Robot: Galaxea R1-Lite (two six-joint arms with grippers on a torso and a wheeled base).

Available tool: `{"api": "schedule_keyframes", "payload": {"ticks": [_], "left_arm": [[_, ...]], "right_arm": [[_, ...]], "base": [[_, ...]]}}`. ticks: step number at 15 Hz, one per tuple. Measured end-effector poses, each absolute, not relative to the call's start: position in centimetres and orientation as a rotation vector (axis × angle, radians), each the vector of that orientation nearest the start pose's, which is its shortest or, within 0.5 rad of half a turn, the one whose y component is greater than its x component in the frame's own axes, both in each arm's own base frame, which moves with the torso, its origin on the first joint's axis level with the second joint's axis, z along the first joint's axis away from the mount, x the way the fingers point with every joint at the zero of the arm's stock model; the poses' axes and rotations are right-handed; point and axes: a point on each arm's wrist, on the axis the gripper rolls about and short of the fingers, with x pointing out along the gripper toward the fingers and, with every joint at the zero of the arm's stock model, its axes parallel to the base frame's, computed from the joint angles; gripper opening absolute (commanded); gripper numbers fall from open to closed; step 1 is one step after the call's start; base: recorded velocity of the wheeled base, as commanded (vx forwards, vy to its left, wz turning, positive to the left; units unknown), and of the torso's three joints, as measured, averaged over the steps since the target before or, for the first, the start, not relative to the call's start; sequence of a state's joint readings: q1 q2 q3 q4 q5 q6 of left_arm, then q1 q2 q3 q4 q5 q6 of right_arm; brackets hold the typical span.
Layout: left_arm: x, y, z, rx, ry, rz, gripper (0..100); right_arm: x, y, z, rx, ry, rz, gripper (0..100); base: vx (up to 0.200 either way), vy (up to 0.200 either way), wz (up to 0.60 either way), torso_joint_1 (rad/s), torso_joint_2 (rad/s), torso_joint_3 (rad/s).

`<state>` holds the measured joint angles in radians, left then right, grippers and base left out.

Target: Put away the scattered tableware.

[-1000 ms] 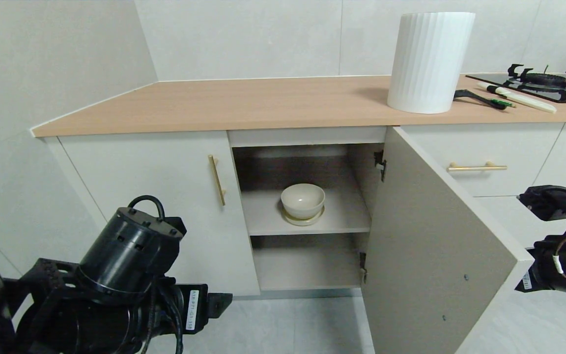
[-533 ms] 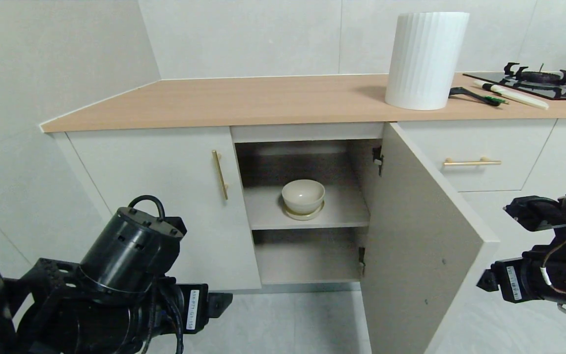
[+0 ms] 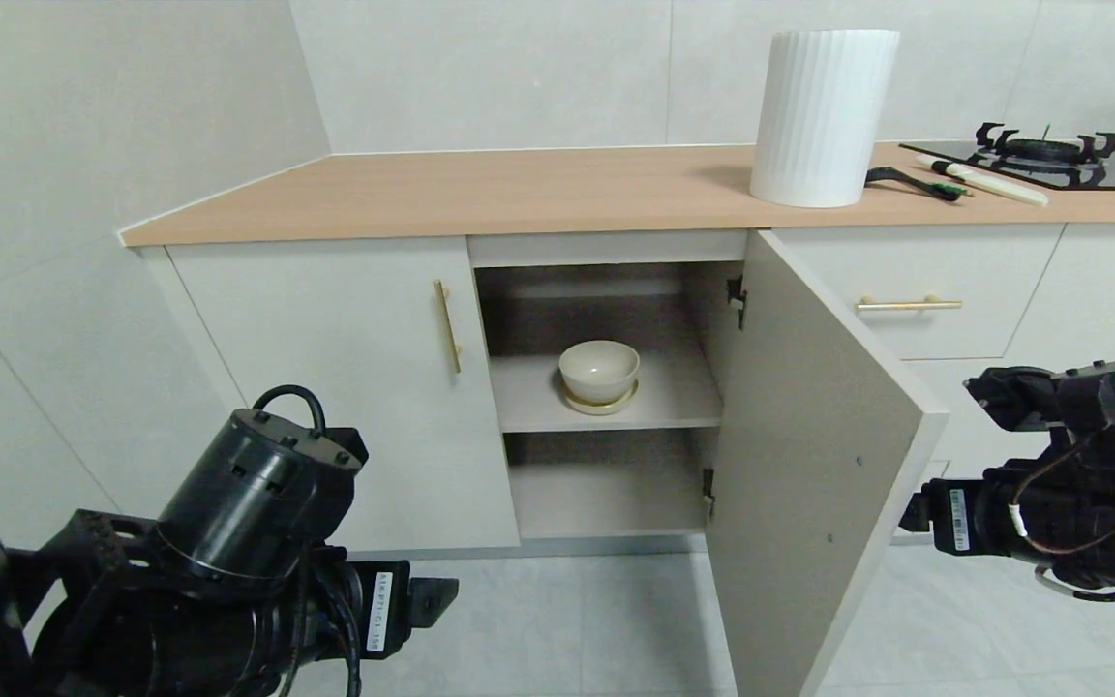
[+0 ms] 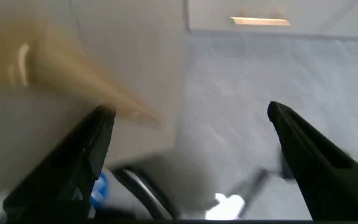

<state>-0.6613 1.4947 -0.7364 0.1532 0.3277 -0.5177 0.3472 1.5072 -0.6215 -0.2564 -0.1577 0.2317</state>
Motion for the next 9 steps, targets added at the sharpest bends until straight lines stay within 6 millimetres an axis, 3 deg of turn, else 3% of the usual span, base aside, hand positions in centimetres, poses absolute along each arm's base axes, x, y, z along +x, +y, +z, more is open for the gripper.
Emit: {"api": "schedule_keyframes", "payload": {"ticks": [9], "left_arm": [[17.6,-12.8,15.4,-0.051,0.85,-0.092,100]], "right_arm": [[22.3,10.7,13.5,0.059,0.676,0.203,100]], "base": [[0.0,0.0,0.0,0.0,0.0,0.0]]}}
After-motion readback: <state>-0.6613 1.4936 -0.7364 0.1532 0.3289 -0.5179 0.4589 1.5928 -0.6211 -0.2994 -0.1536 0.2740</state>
